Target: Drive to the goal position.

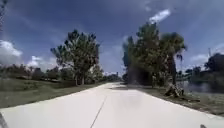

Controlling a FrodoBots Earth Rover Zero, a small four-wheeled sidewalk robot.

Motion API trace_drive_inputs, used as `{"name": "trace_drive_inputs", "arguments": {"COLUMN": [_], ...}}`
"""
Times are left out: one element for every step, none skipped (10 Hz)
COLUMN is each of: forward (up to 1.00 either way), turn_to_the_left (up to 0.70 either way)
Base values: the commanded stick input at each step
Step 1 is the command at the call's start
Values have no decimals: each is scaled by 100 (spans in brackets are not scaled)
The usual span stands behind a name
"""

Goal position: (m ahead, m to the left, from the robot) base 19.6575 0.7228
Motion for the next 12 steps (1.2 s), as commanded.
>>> {"name": "trace_drive_inputs", "arguments": {"forward": [85, 85, 85, 85, 85, 85, 85, 85, 85, 85, 85, 85], "turn_to_the_left": [0, 0, 0, 0, 0, 0, 0, 0, 0, 0, 0, 0]}}
